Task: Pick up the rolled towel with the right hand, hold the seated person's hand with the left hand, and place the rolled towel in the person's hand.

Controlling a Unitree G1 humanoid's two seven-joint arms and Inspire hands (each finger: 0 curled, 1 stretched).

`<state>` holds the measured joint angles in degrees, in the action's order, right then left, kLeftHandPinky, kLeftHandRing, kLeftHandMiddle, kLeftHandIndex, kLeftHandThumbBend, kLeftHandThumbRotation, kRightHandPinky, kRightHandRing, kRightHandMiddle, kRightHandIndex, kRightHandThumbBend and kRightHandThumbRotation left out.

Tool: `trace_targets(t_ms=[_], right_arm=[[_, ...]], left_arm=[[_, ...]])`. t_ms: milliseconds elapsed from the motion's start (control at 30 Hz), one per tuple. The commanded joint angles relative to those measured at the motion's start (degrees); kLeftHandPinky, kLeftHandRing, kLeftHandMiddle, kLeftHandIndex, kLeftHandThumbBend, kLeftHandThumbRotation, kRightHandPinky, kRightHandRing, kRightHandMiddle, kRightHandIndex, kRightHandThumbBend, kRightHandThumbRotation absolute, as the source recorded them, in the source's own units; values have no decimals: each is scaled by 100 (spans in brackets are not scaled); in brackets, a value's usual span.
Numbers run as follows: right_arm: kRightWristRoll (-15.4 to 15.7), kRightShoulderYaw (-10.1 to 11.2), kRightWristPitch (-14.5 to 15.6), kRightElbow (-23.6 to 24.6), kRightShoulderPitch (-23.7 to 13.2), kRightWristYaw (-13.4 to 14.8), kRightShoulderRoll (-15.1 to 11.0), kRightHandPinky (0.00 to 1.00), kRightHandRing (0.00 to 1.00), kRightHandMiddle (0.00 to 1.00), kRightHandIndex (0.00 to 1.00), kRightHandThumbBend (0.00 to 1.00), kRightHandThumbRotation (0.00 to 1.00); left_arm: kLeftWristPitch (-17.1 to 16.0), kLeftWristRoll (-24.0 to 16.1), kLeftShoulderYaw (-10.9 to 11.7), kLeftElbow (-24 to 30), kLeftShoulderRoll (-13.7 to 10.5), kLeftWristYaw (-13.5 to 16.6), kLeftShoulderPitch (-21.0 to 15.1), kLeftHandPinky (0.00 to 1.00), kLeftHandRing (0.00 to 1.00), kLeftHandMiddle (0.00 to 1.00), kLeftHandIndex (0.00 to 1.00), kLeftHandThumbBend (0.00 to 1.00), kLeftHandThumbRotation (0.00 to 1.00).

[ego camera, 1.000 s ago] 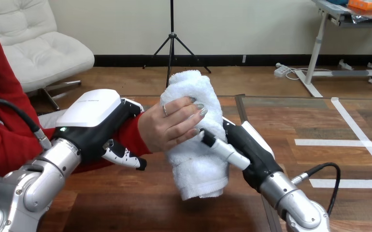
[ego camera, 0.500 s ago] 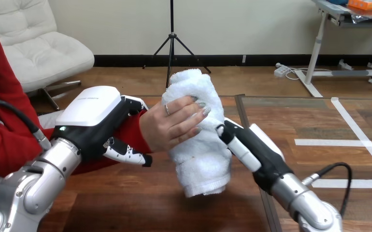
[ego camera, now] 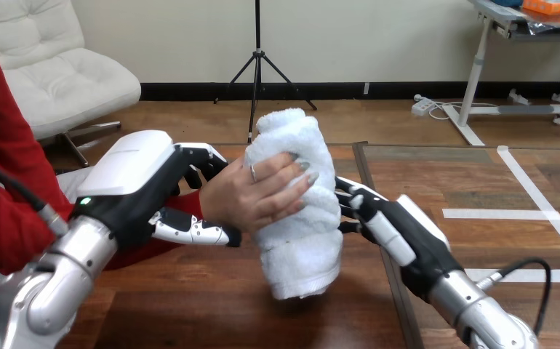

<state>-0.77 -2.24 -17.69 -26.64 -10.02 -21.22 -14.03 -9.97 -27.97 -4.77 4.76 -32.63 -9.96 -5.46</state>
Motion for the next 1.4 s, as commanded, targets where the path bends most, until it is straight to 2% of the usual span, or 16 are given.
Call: trace_targets(t_ms=[0, 233, 300, 467, 700, 967, 1367], right_arm=[[-266, 196, -44, 603, -58, -87, -93, 83, 90, 91, 93, 100, 100], [-456, 342, 135, 935, 129, -116, -124, 85, 93, 93, 95, 100, 100], [-576, 399, 164, 1025, 196, -155, -111, 87, 93, 94, 96, 100, 100], [-779, 496, 223, 1232, 357, -214, -104, 91, 95, 95, 97, 100, 100], [-941, 592, 301, 1561, 606, -196, -71, 98, 98, 99, 99, 100, 100], [-1098, 712, 279, 1968, 931, -109, 47, 100, 100, 100, 100, 100, 100], [-1312, 791, 199, 2542, 1441, -65, 182, 100, 100, 100, 100, 100, 100]], left_arm=[[-141, 474, 366, 304, 239, 222, 82, 54, 67, 72, 73, 98, 64], [-441, 977, 543, 197, 466, 371, 331, 59, 74, 78, 80, 100, 77], [-574, 1270, 603, 138, 560, 345, 410, 60, 77, 81, 83, 100, 79], [-808, 1776, 715, 52, 742, 299, 589, 73, 88, 90, 91, 100, 85], [-1228, 1783, 811, 5, 953, 600, 833, 83, 96, 96, 98, 100, 97], [-1617, 1882, 889, -26, 1353, 1003, 1121, 86, 96, 96, 96, 100, 99], [-2007, 2270, 876, 194, 1743, 1007, 1698, 89, 94, 94, 92, 100, 100]])
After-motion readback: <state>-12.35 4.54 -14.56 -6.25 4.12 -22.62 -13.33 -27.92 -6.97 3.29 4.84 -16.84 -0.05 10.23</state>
